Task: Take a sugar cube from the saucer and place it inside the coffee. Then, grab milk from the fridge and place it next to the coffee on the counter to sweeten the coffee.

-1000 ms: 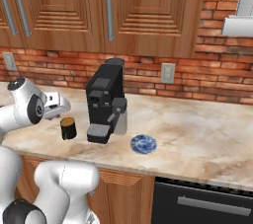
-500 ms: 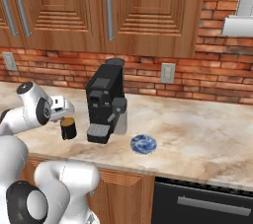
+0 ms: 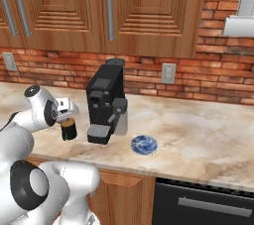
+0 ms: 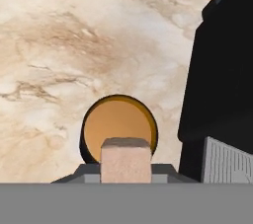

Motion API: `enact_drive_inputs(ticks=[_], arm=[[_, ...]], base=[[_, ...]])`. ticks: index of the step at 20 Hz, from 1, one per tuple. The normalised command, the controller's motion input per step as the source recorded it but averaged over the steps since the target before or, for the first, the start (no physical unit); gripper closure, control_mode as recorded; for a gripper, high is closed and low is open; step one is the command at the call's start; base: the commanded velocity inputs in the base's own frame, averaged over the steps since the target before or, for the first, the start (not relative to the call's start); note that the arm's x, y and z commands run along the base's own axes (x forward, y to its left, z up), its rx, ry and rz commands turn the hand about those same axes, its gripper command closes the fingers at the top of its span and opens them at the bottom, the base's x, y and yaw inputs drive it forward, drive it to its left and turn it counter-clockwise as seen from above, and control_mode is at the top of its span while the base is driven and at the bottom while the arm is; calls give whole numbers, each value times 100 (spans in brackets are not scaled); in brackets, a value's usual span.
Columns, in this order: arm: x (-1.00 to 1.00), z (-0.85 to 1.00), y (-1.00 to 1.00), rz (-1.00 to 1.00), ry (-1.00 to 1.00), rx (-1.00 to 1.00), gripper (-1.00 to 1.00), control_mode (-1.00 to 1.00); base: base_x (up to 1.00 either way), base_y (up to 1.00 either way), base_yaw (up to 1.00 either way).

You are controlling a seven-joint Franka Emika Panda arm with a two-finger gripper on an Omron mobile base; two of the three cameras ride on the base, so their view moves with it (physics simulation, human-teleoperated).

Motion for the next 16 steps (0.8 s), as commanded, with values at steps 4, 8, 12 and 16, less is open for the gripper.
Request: enact_drive_inputs(ticks=[4,8,12,16], arm=[[24,-1,0,0,0,0,-100,-100],[10,0,0,0,0,0,-100,-100],[0,7,0,0,-1,0,-100,-100],[-22,29,-4,-3,-6,1,-100,-100]], base=[[0,0,0],[0,0,0],[0,0,0],[0,0,0]])
